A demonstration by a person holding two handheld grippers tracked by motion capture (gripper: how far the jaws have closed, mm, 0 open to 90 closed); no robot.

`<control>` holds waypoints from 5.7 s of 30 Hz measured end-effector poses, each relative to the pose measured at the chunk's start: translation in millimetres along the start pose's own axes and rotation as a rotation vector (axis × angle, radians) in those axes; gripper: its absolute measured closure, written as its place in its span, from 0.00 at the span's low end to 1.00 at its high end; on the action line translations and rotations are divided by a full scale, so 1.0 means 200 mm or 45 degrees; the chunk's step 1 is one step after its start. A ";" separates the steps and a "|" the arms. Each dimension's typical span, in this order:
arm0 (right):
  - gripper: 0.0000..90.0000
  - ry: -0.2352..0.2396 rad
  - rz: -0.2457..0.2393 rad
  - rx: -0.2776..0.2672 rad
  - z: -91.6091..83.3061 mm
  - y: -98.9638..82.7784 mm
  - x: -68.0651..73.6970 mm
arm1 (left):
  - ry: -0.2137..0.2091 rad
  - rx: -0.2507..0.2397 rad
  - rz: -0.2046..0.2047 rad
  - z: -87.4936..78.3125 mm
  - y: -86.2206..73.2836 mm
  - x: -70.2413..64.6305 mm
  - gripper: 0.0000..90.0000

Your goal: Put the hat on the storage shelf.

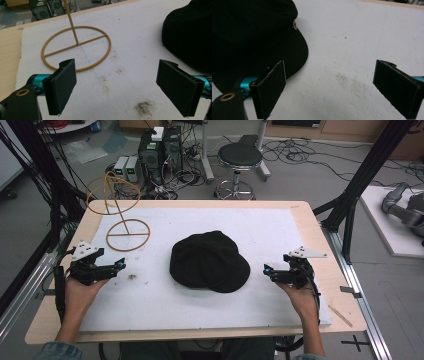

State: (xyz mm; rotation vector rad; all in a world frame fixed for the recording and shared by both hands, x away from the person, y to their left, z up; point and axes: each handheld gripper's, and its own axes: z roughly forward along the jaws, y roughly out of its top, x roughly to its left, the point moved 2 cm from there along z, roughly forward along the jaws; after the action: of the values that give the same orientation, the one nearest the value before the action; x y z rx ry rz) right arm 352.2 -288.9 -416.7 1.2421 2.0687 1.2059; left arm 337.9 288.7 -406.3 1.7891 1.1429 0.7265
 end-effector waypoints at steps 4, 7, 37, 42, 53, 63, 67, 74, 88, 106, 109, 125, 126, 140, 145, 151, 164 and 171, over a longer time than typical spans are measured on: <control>0.12 0.000 -0.002 -0.003 0.00 0.01 0.01 | 0.009 -0.011 -0.002 -0.01 0.00 0.00 0.19; 0.12 0.002 -0.005 -0.006 -0.01 0.01 0.01 | 0.011 -0.021 -0.009 -0.01 0.01 0.00 0.19; 0.12 0.078 -0.080 -0.084 0.02 0.19 0.18 | -0.022 -0.022 -0.033 -0.02 0.02 0.00 0.19; 0.12 0.119 -0.109 -0.094 0.07 0.28 0.23 | -0.018 -0.034 -0.029 -0.03 0.04 0.00 0.19; 0.12 0.213 -0.211 -0.123 0.23 0.46 0.42 | -0.036 -0.029 -0.026 -0.01 0.04 0.00 0.19; 0.15 0.309 -0.256 -0.124 0.36 0.52 0.57 | -0.038 -0.033 -0.030 -0.02 0.04 0.00 0.19; 0.15 0.340 -0.279 -0.115 0.41 0.53 0.62 | -0.040 -0.036 -0.031 -0.03 0.04 0.00 0.19; 0.16 0.367 -0.294 -0.073 0.49 0.52 0.68 | -0.050 -0.038 -0.028 -0.04 0.05 0.00 0.19; 0.23 0.353 -0.353 0.010 0.57 0.50 0.74 | -0.051 -0.052 -0.051 -0.04 0.05 0.00 0.19; 0.58 0.330 -0.471 0.069 0.60 0.49 0.76 | -0.056 -0.058 -0.058 -0.05 0.06 0.01 0.19; 0.66 0.327 -0.481 0.061 0.60 0.50 0.77 | -0.054 -0.061 -0.060 -0.05 0.06 0.01 0.19; 0.89 0.345 -0.471 0.048 0.57 0.52 0.76 | -0.043 -0.072 -0.077 -0.07 0.06 0.03 0.19; 0.90 0.342 -0.469 0.039 0.57 0.52 0.76 | -0.044 -0.071 -0.073 -0.07 0.06 0.04 0.19; 0.92 0.231 -0.379 -0.139 0.49 0.62 0.70 | -0.037 -0.087 -0.094 -0.10 0.05 0.06 0.19; 0.92 0.218 -0.357 -0.194 0.46 0.66 0.68 | -0.033 -0.086 -0.093 -0.11 0.05 0.06 0.19; 0.93 0.209 -0.331 -0.259 0.44 0.73 0.68 | -0.034 -0.090 -0.101 -0.12 0.05 0.07 0.19; 0.93 0.229 -0.362 -0.344 0.39 0.96 0.73 | -0.034 -0.090 -0.104 -0.13 0.04 0.07 0.19; 0.93 0.248 -0.381 -0.395 0.39 1.09 0.78 | -0.030 -0.095 -0.106 -0.15 0.03 0.07 0.19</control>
State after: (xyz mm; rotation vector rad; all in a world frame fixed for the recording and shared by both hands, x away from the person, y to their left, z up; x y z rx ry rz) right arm 435.1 -72.1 -261.3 0.6719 2.0102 1.4767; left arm 321.6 311.9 -387.4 1.6739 1.1532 0.6877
